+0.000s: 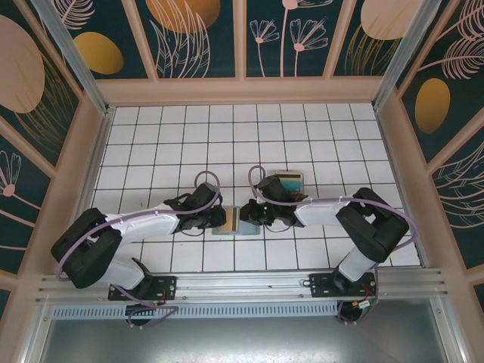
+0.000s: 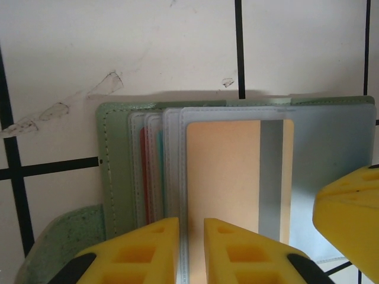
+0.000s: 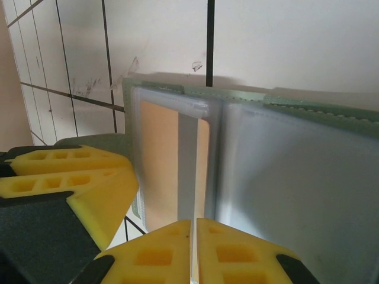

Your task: Take the credit cards out of the card holder

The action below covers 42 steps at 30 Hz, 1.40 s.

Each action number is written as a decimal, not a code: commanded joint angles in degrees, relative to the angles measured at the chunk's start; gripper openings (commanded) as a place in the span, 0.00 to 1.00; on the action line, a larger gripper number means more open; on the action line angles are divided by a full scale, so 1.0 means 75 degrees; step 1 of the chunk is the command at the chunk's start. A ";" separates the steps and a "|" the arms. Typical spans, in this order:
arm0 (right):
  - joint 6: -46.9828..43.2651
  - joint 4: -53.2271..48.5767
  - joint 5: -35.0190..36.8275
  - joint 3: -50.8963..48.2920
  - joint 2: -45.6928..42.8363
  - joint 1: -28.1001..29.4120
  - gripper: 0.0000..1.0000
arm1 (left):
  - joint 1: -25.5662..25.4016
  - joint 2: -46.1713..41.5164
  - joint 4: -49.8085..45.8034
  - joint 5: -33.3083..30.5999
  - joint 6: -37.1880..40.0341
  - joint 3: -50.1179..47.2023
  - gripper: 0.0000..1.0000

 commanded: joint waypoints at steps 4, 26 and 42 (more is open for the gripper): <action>-0.0006 0.0258 -0.0255 -0.0024 0.0251 0.0049 0.11 | 0.0029 0.0173 0.0267 0.0246 -0.0079 -0.0149 0.19; -0.0145 0.0407 -0.0635 0.0177 0.0618 0.0049 0.03 | 0.0020 0.0371 0.0299 0.0479 -0.0152 -0.0210 0.17; -0.0414 -0.0296 -0.0275 -0.0502 -0.0307 -0.0468 0.00 | 0.0022 0.0444 -0.0109 0.0100 -0.0171 -0.0243 0.07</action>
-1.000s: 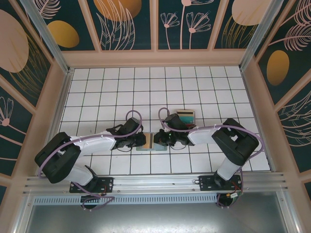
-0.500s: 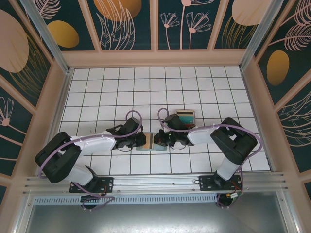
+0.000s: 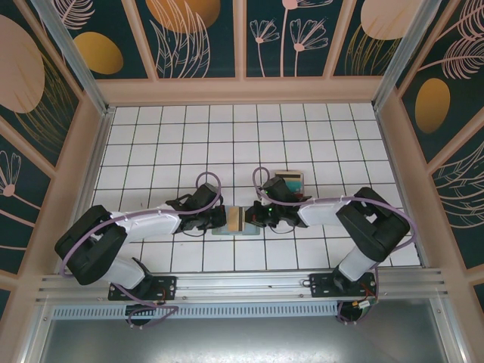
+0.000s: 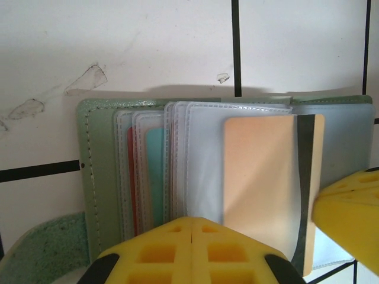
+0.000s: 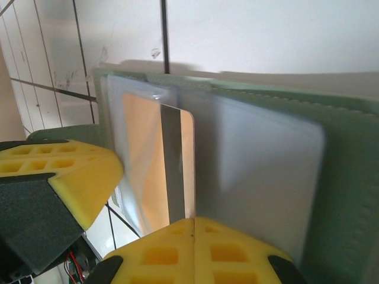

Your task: Take the credit cards out of the card holder

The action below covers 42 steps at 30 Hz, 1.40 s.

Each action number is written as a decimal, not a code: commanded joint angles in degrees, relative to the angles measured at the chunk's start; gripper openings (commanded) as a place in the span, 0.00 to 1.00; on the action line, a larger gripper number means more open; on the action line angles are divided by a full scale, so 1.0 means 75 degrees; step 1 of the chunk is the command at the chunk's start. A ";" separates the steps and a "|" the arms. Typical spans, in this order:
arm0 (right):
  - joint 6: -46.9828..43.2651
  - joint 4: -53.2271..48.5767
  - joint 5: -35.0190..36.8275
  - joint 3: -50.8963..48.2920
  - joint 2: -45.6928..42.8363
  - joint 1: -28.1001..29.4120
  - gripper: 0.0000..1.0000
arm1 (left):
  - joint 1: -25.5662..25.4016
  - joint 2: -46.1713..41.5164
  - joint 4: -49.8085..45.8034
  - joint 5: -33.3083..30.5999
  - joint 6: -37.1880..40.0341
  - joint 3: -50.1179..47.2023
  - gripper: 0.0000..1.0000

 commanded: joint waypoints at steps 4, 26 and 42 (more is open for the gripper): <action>-0.0192 -0.0071 -0.0044 -0.0068 -0.0076 -0.0074 0.08 | 0.0007 0.0218 -0.0459 -0.0103 -0.0043 -0.0100 0.07; -0.0204 -0.0010 0.0150 -0.0335 -0.0066 -0.0167 0.00 | 0.0012 0.0171 -0.0517 -0.0113 -0.0071 -0.0054 0.08; -0.1375 -0.2307 0.0718 -0.0149 -0.2195 -0.0715 0.00 | 0.0006 -0.0326 -0.0740 0.0026 -0.0115 0.0658 0.16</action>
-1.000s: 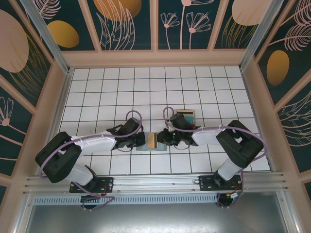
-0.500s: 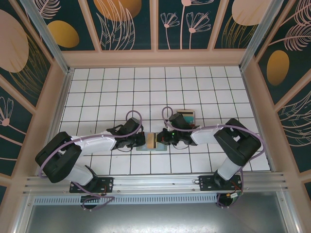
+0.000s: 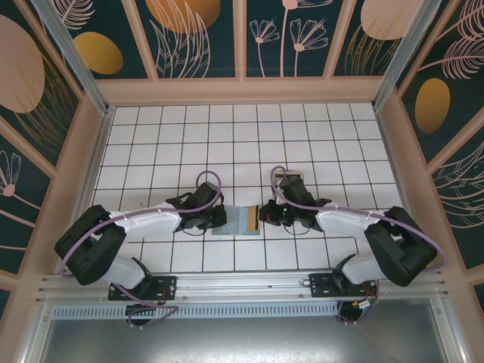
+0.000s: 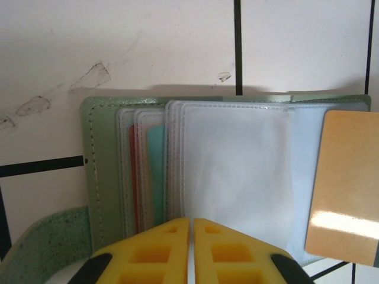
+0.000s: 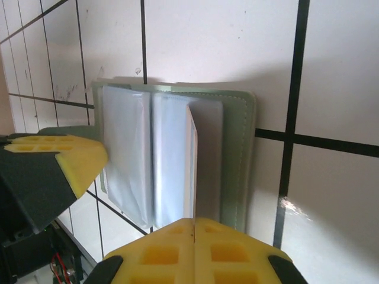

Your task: Take the credit cards out of the card holder

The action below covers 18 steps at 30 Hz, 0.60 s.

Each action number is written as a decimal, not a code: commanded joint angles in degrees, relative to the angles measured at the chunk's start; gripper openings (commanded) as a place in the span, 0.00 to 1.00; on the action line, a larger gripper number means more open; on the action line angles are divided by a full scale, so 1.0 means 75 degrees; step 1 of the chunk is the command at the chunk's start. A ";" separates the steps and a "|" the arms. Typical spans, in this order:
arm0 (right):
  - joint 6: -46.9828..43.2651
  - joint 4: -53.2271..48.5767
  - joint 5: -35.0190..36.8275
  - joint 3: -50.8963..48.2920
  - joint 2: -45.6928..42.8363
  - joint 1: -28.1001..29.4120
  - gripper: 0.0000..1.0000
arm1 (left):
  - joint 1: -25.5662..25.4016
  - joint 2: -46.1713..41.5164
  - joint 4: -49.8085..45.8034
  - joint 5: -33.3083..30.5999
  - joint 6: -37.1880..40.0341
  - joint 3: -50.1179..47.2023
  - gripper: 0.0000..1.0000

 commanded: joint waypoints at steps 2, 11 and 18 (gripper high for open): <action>-0.0817 -0.1496 0.0478 0.0789 -0.0568 -0.0066 0.00 | 0.0006 -0.0413 -0.0297 0.0023 -0.0089 0.0577 0.24; -0.3802 -0.4658 0.2427 0.3587 -0.0711 -0.0189 0.00 | 0.0007 -0.0865 -0.0106 -0.0124 0.0250 0.1349 0.99; -0.7014 -0.4928 0.3903 0.4033 -0.1168 -0.0188 0.00 | 0.0026 -0.1155 -0.0086 -0.0531 0.0733 0.1706 0.98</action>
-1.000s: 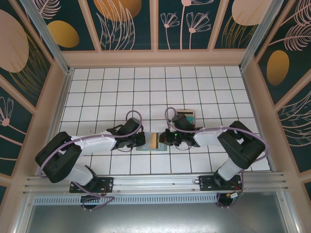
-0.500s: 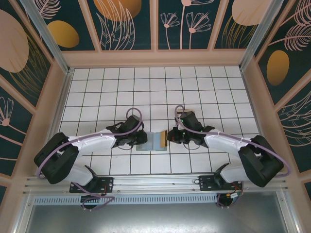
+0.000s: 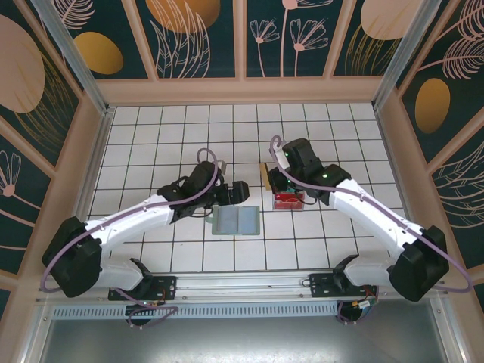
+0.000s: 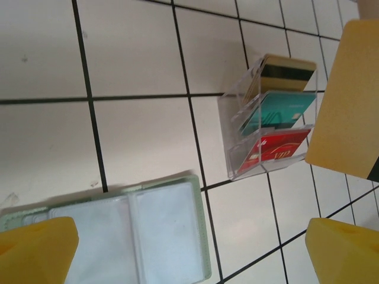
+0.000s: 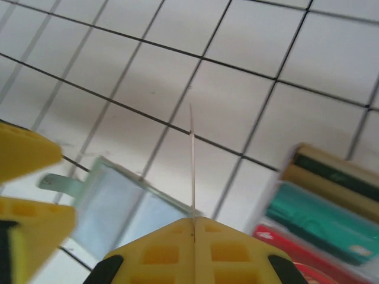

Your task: Take the credit cards out of the card holder

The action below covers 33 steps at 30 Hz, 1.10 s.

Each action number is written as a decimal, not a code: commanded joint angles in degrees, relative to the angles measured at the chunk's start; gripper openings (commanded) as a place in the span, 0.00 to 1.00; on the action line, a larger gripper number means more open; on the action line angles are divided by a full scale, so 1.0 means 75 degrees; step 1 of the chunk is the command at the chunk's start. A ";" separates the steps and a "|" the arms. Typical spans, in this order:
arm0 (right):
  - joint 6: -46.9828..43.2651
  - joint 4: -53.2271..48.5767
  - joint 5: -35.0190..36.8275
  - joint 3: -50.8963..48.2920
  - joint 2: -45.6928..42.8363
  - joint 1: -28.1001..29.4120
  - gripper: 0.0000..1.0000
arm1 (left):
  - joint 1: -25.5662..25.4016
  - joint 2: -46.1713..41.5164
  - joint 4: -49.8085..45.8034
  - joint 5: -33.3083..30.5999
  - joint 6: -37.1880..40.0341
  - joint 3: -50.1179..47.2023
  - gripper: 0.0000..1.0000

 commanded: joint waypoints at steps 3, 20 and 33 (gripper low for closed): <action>-0.3409 -0.0641 0.1681 0.0167 -0.0269 -0.0177 0.00 | 0.0020 -0.0472 0.0148 -0.0613 0.0739 0.0223 0.99; -0.7641 -0.0004 0.3029 -0.0243 0.0868 -0.0306 0.00 | 0.0025 -0.1324 -0.0117 -0.1791 0.1889 0.0085 0.99; -0.7538 0.0056 0.2917 -0.0655 0.1274 -0.0084 0.00 | 0.0020 -0.1535 -0.0244 -0.1826 0.1784 -0.0163 0.99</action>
